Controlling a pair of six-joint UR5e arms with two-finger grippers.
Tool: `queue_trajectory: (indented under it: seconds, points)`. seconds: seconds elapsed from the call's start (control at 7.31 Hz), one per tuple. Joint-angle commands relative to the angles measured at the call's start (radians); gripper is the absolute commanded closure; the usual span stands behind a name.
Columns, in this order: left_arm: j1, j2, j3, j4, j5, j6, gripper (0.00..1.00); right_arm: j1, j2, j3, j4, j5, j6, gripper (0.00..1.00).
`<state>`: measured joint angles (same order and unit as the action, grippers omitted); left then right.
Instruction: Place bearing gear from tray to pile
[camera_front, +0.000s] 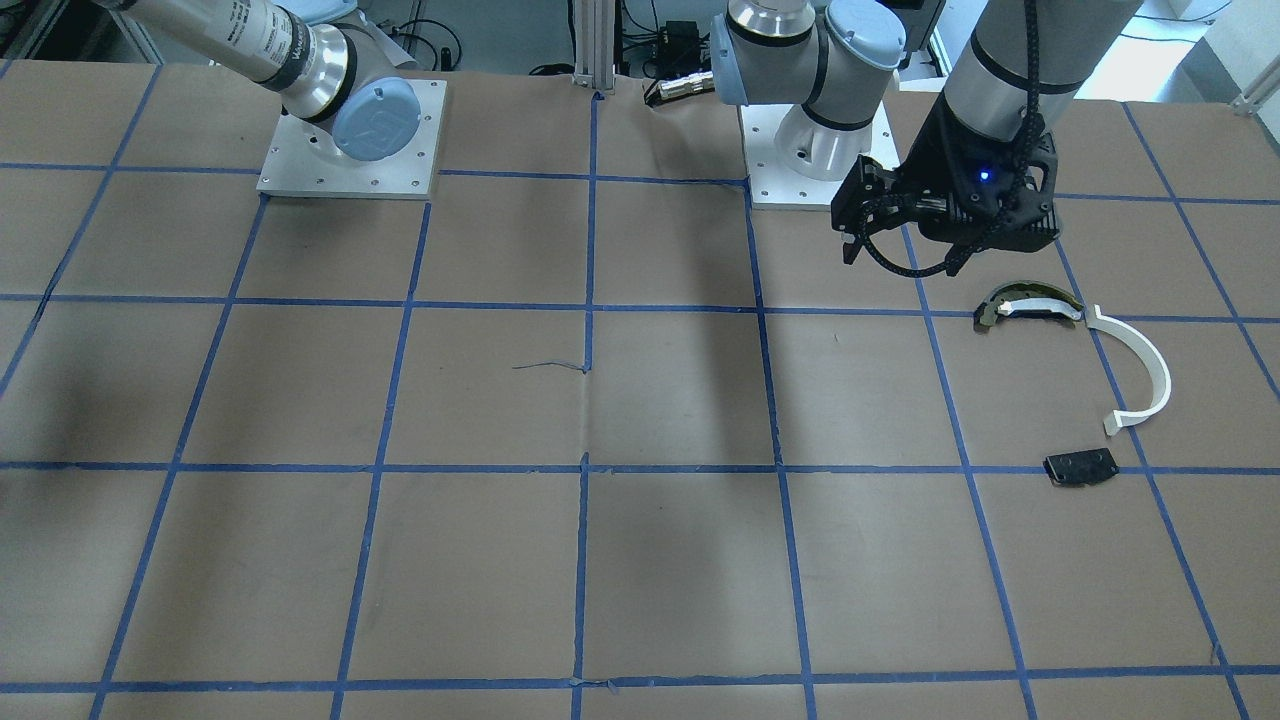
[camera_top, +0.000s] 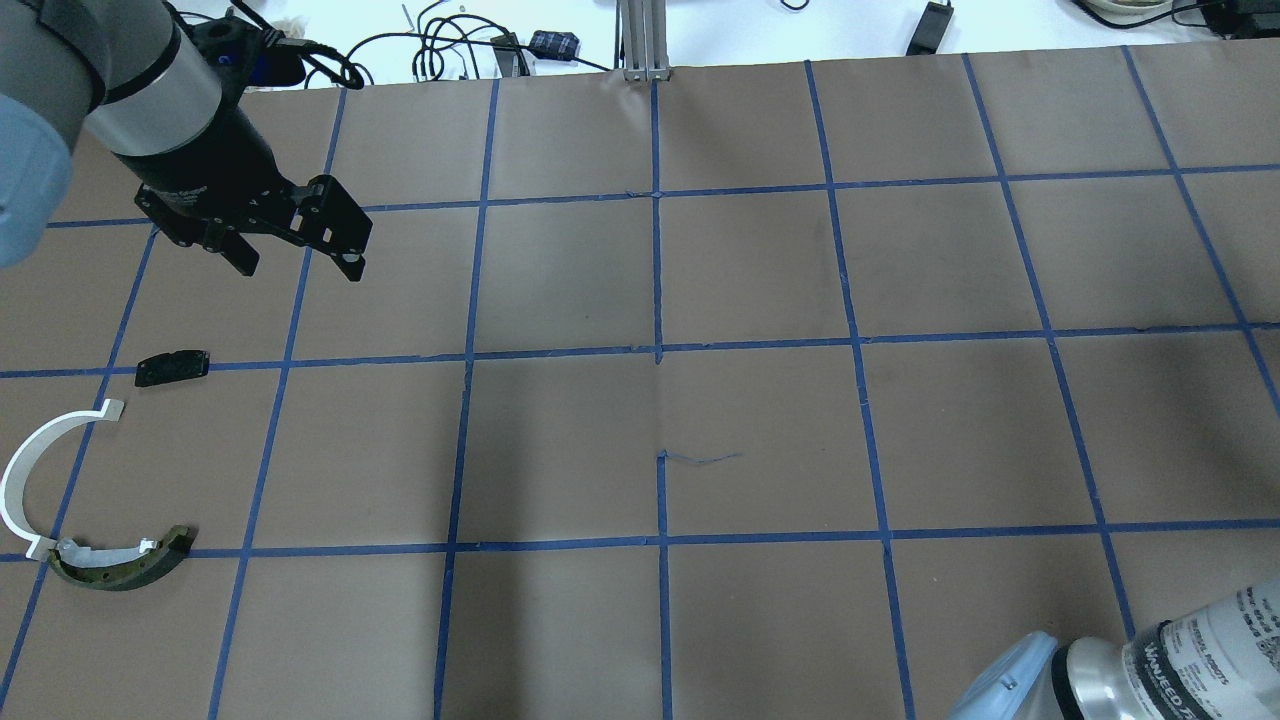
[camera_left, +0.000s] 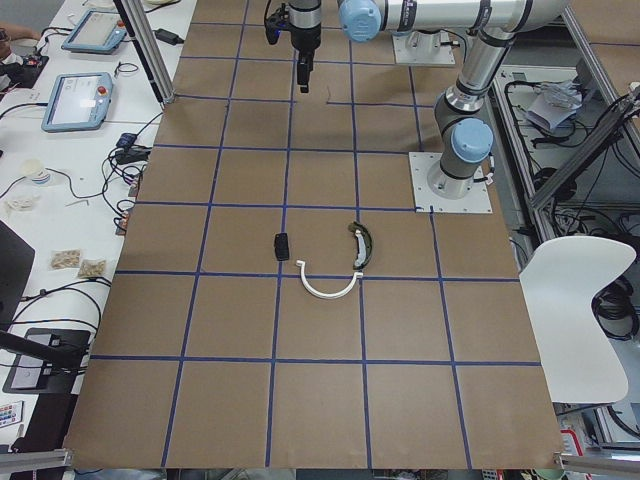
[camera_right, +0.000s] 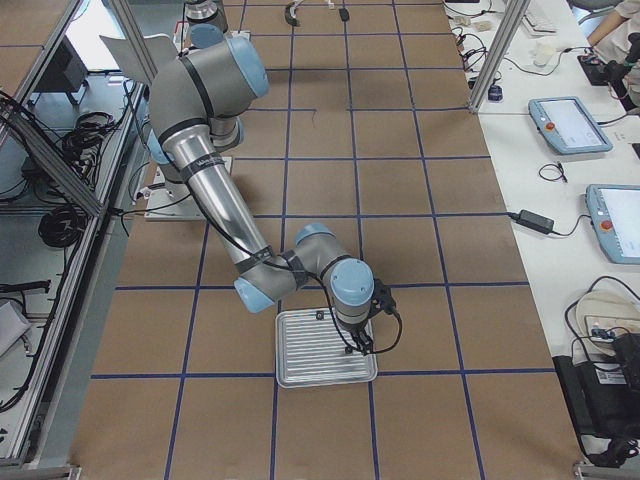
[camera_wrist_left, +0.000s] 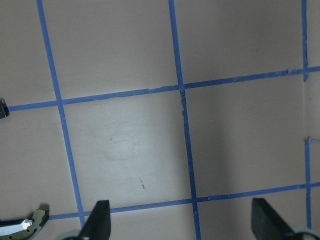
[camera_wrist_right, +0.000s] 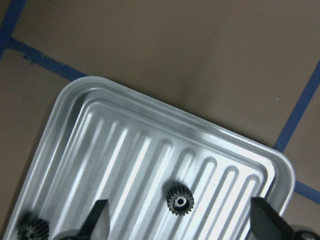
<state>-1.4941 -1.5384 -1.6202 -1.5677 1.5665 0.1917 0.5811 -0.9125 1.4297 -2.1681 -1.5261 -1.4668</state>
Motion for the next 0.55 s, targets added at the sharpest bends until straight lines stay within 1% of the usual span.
queue_trajectory:
  seconds: [0.0, 0.27, 0.41]
  points:
    - [0.0, 0.0, 0.0, 0.0, 0.001, 0.0, 0.0, -0.001, 0.047, -0.022, 0.001, -0.002, 0.005, 0.02]
    - [0.0, 0.0, 0.0, 0.003, 0.0, 0.0, 0.0, -0.001, 0.06, -0.023, 0.001, -0.006, 0.005, 0.04]
    - [-0.002, 0.0, 0.0, 0.006, 0.001, 0.0, 0.0, -0.001, 0.06, -0.022, 0.001, -0.012, -0.001, 0.07]
